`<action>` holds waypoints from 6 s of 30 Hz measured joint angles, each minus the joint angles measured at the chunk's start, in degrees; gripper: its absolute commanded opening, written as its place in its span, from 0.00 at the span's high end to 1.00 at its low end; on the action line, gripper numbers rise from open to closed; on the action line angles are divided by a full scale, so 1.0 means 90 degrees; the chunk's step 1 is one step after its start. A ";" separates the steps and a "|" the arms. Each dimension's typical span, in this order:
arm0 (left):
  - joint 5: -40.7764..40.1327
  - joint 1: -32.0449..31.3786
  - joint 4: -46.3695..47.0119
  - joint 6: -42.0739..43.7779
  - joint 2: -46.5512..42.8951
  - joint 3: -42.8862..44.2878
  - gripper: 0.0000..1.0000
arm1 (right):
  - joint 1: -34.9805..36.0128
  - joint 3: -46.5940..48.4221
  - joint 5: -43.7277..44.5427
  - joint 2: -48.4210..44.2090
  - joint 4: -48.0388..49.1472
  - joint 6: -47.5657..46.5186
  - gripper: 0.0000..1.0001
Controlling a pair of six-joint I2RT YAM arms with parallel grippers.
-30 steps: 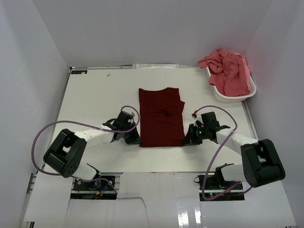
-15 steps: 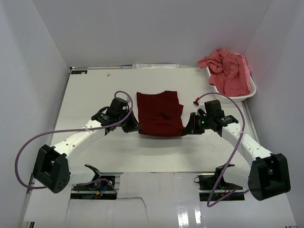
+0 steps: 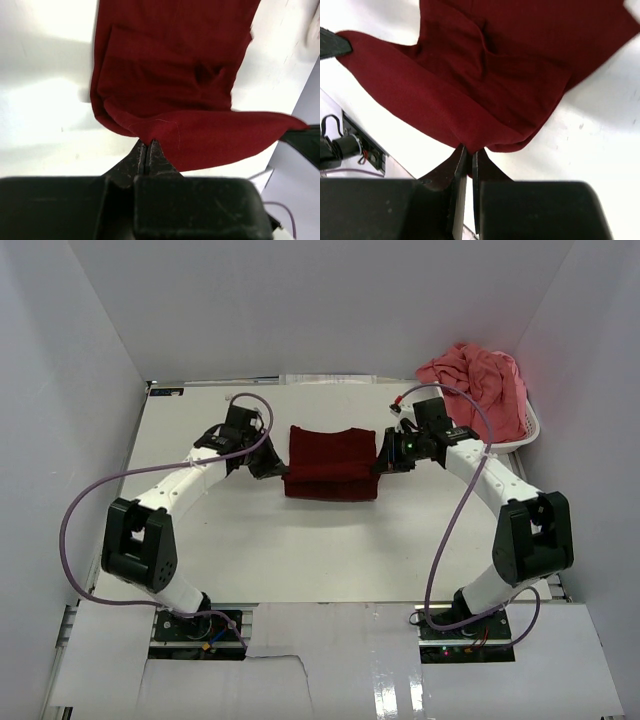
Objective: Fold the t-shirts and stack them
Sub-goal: Fold the long partially folded tshirt into a neat square, then put the neatly folded tshirt into the corner of the board with the left arm
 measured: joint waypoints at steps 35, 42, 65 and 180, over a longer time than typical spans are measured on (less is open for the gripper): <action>0.0437 0.0483 0.0100 0.0270 0.4269 0.5824 0.95 | -0.0804 0.4294 0.0066 0.3247 -0.0442 -0.0017 0.92; 0.0483 0.0614 0.1564 0.0012 0.5498 0.6173 0.43 | -0.1200 0.5280 0.0095 0.4699 0.0396 0.0381 0.63; 0.1020 0.0478 0.4218 0.1076 0.5411 0.5807 0.15 | -0.1059 0.4726 0.0568 0.4653 0.2028 0.0129 0.49; -0.2025 -0.1654 0.3738 0.1814 -0.1382 -0.3638 0.44 | 0.1746 -0.2115 0.2324 -0.0279 0.1350 -0.0134 0.92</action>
